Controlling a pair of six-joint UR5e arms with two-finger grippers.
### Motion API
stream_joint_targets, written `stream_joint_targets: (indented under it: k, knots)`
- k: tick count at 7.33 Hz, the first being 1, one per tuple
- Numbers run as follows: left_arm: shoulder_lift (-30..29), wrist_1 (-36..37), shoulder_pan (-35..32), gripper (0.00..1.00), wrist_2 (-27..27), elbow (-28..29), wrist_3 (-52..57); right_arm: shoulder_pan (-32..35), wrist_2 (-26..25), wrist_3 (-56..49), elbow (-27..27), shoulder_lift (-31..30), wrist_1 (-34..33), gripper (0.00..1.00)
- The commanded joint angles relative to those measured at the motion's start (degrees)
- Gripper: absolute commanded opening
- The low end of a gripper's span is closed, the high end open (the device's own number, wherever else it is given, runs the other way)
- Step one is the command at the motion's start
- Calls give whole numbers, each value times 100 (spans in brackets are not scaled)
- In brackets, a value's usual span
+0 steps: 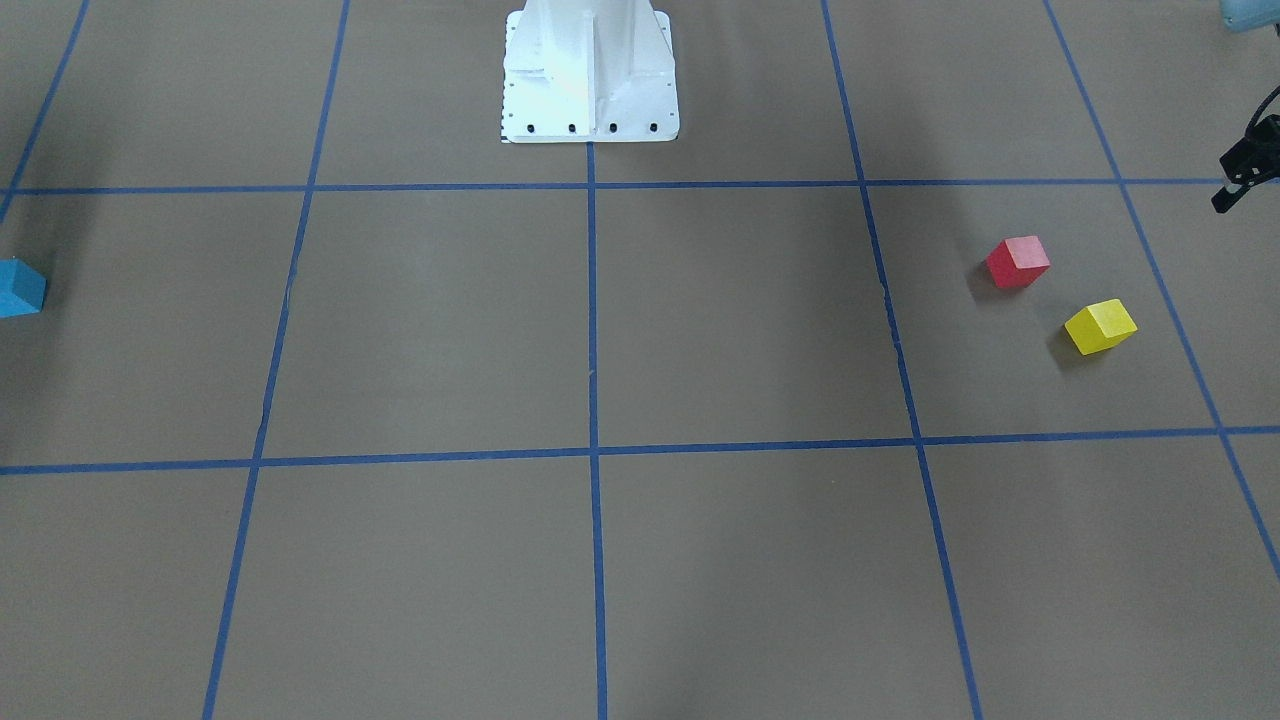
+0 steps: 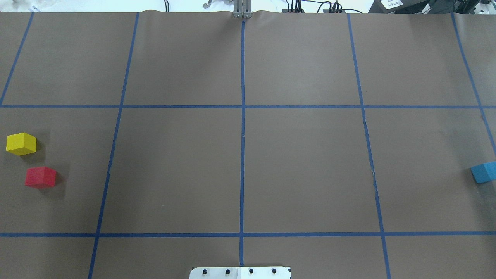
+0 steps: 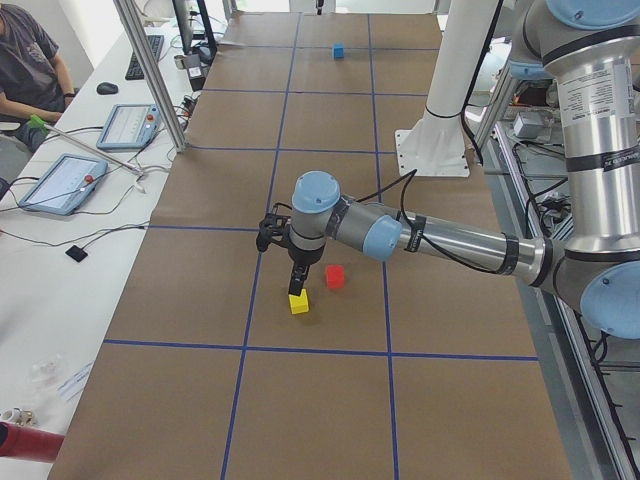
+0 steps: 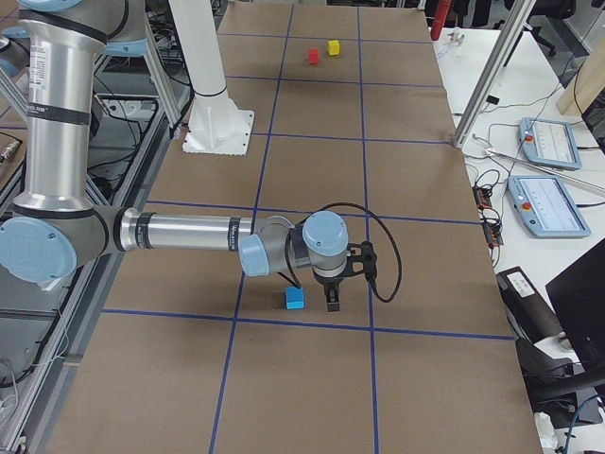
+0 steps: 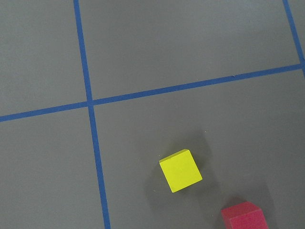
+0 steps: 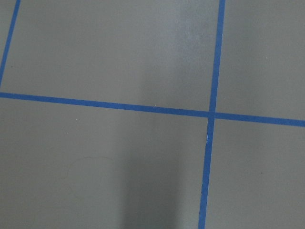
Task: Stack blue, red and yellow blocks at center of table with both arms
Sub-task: 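Reach the right gripper down and grasp the blue cube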
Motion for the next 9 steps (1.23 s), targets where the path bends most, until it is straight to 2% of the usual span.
stream_joint_targets:
  k: [1, 4, 6, 9]
  knots:
    - [-30, -10, 5, 100, 1, -1, -2, -704, -342, 25, 21, 2, -8, 100]
    - [-39, 7, 22, 100, 10, 16, -2, -1126, -131, 78, 135, -86, 176, 100]
    - [-39, 8, 31, 100, 1, 8, -98, -1153, -138, 87, 65, -602, 586, 100]
    - [-47, 8, 40, 100, 1, -19, -284, -1645, -200, 964, -269, -578, 887, 100]
